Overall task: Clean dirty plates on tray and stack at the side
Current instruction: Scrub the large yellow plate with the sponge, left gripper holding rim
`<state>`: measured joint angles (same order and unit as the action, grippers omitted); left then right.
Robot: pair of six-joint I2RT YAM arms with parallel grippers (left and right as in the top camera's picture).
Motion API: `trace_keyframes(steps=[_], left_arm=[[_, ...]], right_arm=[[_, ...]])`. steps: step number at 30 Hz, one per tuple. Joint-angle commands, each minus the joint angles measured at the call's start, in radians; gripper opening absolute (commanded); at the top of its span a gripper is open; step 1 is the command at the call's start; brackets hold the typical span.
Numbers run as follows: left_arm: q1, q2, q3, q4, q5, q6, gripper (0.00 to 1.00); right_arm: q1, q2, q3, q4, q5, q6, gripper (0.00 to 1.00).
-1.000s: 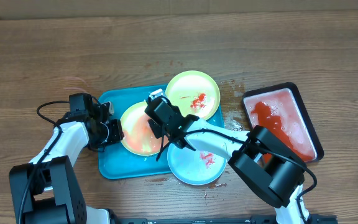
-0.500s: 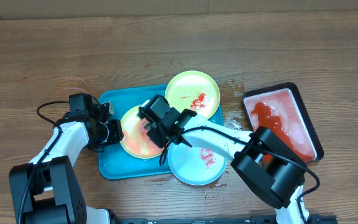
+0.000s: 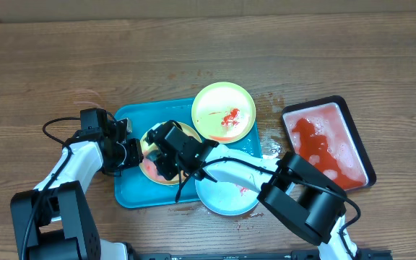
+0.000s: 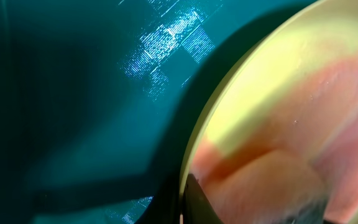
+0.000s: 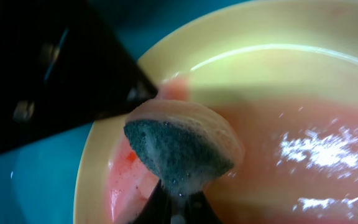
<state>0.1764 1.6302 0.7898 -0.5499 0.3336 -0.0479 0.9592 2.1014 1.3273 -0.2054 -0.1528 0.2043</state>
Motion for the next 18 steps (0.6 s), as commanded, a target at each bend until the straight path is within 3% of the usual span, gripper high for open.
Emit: trace_keyframes(steps=[1, 8, 18], left_arm=[[-0.009, 0.023, -0.026, -0.006, 0.008, 0.022, 0.04], [-0.009, 0.023, -0.026, -0.011, 0.008, 0.022, 0.05], [-0.009, 0.023, -0.026, -0.014, 0.007, 0.022, 0.05]], right_arm=[[-0.010, 0.003, -0.003, 0.051, 0.131, 0.109, 0.04], [-0.047, 0.039, -0.003, 0.110, 0.212, 0.115, 0.04], [-0.129, 0.082, -0.003, -0.031, 0.399, 0.085, 0.04]])
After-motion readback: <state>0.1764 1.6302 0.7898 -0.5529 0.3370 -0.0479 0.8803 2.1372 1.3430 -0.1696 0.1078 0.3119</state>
